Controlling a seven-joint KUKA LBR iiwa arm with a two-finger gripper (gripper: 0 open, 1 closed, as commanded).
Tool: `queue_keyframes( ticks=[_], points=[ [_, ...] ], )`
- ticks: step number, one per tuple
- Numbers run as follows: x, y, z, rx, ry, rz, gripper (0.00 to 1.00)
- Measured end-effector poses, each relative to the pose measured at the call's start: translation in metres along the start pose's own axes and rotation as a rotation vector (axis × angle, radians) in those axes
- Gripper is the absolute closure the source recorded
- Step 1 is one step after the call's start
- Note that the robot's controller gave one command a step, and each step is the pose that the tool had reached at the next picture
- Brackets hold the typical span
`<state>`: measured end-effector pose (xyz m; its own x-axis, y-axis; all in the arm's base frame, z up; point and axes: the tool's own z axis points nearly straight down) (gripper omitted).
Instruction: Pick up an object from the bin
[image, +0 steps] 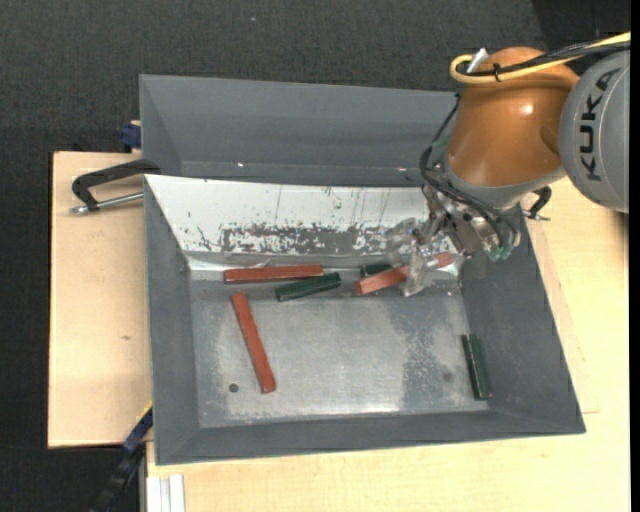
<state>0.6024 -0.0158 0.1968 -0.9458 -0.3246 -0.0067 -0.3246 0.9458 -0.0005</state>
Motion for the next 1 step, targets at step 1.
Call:
queue_keyframes(
  ticks=[1],
  points=[
    [0.0047, -0.0113, -0.0364, -0.001, 0.001, -0.131, 1.0]
  ],
)
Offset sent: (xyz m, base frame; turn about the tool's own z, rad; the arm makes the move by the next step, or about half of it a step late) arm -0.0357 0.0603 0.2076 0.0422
